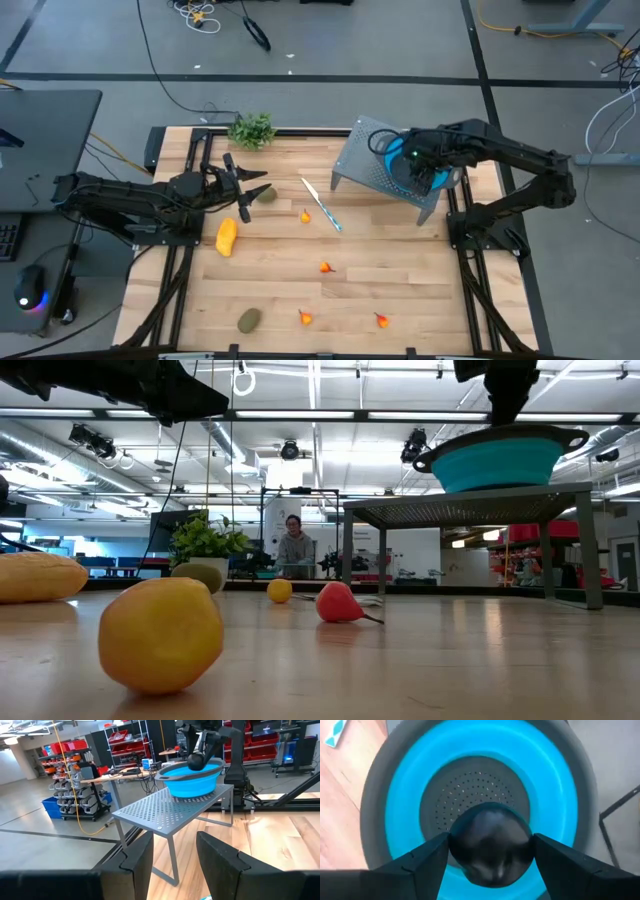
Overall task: Pick & Place Fruit
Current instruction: Put the plum into the blue strainer bowl on the shelf, then put the peach into the blue strainer bowl on the shelf
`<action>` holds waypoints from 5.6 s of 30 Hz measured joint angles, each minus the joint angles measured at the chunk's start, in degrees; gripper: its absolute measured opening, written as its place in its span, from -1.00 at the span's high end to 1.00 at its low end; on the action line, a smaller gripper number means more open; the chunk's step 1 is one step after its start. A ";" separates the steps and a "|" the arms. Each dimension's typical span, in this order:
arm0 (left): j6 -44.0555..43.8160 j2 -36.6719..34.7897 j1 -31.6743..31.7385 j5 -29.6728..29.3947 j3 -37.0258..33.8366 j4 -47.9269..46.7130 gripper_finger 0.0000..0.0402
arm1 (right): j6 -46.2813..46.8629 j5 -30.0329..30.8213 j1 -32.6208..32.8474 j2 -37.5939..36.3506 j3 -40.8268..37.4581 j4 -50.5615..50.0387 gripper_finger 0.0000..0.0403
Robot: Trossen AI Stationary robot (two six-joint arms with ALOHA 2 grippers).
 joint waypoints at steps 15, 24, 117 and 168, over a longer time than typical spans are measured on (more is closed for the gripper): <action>0.18 0.02 0.00 -0.42 0.00 0.63 0.21 | 0.84 1.83 0.11 -0.09 0.81 1.89 -0.65; -0.04 0.02 -0.02 -0.42 0.00 0.63 0.20 | 2.56 1.37 1.66 -0.04 6.10 1.86 -0.69; -21.93 21.52 -6.50 6.87 0.02 26.82 0.24 | 44.21 -15.16 58.28 45.73 4.51 32.14 -0.68; -23.39 23.96 -9.86 3.85 0.00 30.93 0.24 | 44.77 -17.12 58.25 45.70 -1.14 37.50 0.28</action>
